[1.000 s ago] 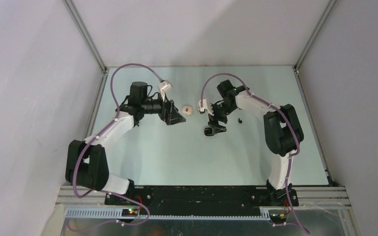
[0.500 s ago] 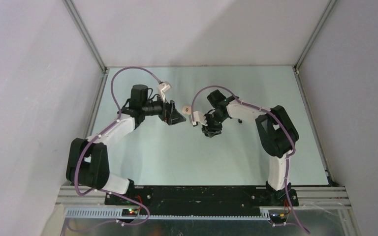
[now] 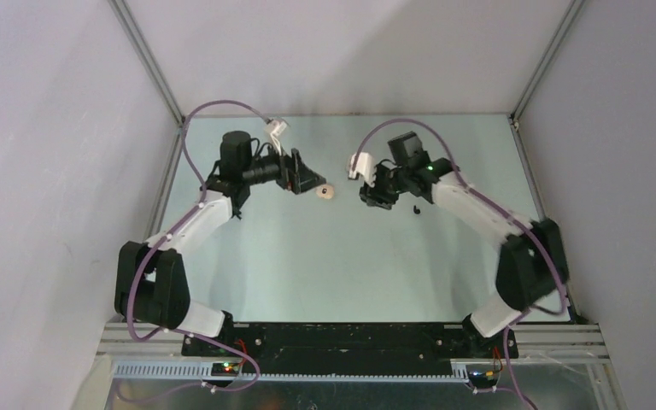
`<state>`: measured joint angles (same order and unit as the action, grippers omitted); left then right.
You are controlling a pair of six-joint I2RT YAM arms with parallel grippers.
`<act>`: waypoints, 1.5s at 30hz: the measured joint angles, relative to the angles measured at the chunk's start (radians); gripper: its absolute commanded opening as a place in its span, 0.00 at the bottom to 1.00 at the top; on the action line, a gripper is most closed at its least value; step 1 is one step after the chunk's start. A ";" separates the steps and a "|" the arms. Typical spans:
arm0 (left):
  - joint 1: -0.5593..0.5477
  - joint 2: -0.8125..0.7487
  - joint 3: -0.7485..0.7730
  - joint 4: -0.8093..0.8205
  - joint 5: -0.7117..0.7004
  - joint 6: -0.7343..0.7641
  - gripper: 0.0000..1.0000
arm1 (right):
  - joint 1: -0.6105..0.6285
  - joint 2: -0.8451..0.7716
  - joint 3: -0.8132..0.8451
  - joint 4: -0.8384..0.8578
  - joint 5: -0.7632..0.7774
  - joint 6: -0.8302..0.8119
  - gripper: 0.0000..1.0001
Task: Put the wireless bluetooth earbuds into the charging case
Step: Pick up the charging case at the center of the board.
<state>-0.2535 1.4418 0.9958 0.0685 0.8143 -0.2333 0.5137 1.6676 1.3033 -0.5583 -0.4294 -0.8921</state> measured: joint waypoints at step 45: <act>-0.257 0.180 0.043 0.261 0.087 -0.413 0.34 | 0.225 -0.376 -0.253 0.343 0.340 0.146 0.27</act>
<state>-0.5102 1.6215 1.0386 0.3290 0.9016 -0.6460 0.7383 1.2915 1.0500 -0.2157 -0.0898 -0.7464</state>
